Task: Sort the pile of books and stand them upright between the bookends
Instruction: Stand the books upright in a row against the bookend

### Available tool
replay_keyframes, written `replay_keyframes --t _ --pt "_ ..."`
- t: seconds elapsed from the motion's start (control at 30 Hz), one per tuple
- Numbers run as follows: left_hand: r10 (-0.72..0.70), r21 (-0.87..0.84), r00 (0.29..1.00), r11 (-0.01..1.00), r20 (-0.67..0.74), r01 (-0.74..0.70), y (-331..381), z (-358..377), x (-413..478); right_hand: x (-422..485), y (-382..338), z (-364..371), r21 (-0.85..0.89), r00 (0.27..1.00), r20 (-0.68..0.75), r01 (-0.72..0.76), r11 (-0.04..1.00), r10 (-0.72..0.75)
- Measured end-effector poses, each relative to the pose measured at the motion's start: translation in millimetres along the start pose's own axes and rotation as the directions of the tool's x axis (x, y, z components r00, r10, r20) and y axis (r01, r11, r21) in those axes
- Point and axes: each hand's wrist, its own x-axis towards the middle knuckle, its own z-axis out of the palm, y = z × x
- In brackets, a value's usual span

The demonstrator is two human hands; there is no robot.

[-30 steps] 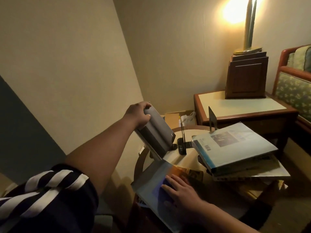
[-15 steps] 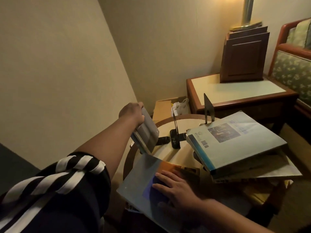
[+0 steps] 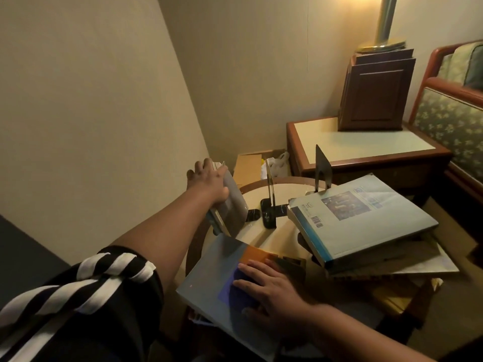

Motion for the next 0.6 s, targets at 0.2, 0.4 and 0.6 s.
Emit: replay_keyframes --t 0.2,0.4,0.6 --pt "0.052 -0.064 0.997 0.997 0.056 -0.049 5 -8 -18 1 -1 -8 -0.043 0.998 0.061 0.018 0.999 -0.015" --pt "0.101 -0.159 0.992 0.981 -0.073 -0.111 16 -15 -65 -18 2 -26 0.017 0.997 -0.045 0.063 0.998 -0.062" --pt "0.228 -0.362 0.962 0.893 -0.149 -0.268 33 24 -142 -62 5 -93 0.094 0.937 -0.348 0.053 0.994 -0.017"
